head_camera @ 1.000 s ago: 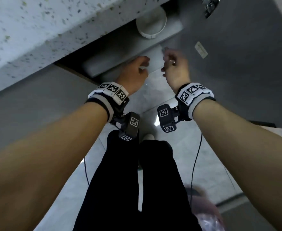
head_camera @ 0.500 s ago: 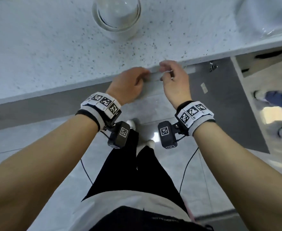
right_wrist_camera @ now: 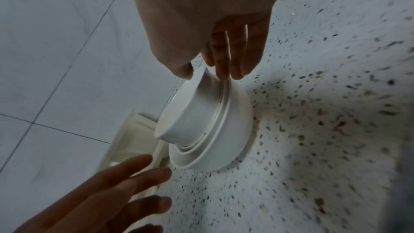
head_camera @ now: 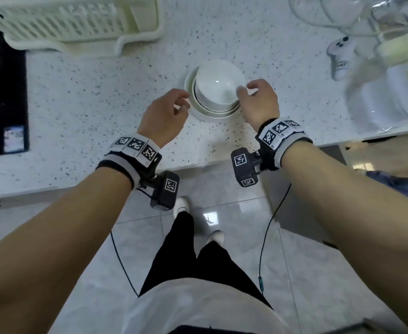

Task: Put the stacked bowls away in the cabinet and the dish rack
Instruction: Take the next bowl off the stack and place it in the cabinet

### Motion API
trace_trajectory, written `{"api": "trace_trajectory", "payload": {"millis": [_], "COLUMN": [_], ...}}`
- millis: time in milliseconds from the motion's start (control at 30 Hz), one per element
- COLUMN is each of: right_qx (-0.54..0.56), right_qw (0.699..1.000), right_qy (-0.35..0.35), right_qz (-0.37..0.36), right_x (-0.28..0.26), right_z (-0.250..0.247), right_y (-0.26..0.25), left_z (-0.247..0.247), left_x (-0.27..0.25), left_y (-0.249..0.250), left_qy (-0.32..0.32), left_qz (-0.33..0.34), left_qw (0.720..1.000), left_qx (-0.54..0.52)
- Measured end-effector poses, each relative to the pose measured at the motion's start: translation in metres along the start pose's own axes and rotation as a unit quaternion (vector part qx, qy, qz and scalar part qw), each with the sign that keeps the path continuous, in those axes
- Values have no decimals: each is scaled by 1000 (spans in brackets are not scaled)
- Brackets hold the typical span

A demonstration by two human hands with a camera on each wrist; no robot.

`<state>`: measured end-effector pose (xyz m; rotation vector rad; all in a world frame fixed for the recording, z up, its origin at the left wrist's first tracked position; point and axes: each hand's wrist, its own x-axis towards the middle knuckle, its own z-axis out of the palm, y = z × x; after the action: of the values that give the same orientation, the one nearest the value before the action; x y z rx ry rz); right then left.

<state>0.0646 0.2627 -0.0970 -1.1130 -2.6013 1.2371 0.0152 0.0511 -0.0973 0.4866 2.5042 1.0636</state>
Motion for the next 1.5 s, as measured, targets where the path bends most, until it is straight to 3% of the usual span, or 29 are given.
{"api": "trace_trajectory", "payload": {"millis": [300, 533, 700, 800, 967, 1033, 1100, 1266, 1400, 1500], "right_qx": [-72, 120, 169, 190, 233, 228, 230, 305, 384, 391], "right_qw": [997, 988, 980, 974, 958, 954, 946, 908, 881, 884], "right_qy": [-29, -53, -84, -114, -164, -194, -227, -270, -242, -205], "right_qz": [9, 75, 63, 44, 33, 29, 39, 96, 136, 156], "right_x": [22, 19, -3, -20, -54, -68, -82, -116, -137, -148], "right_z": [9, -9, -24, -35, -58, -68, -76, -95, -113, -122], "right_y": [-14, -30, -57, -59, -31, -17, -4, 22, 53, 83], "left_z": [-5, -19, -28, -28, -19, -12, -1, 32, 61, 92], "left_x": [59, 53, 29, 10, -18, -29, -42, -77, -98, -110], "left_y": [17, 30, 60, 74, 76, 73, 76, 100, 110, 116], "left_qy": [-90, -91, -78, -70, -38, -57, -97, -134, -173, -188], "left_qz": [-5, 4, -8, -52, -184, -211, -217, -192, -183, -179], "left_qw": [994, 995, 986, 971, 922, 904, 897, 912, 909, 907], "left_qx": [-66, -49, -145, -223, -339, -368, -373, -338, -333, -332]}}
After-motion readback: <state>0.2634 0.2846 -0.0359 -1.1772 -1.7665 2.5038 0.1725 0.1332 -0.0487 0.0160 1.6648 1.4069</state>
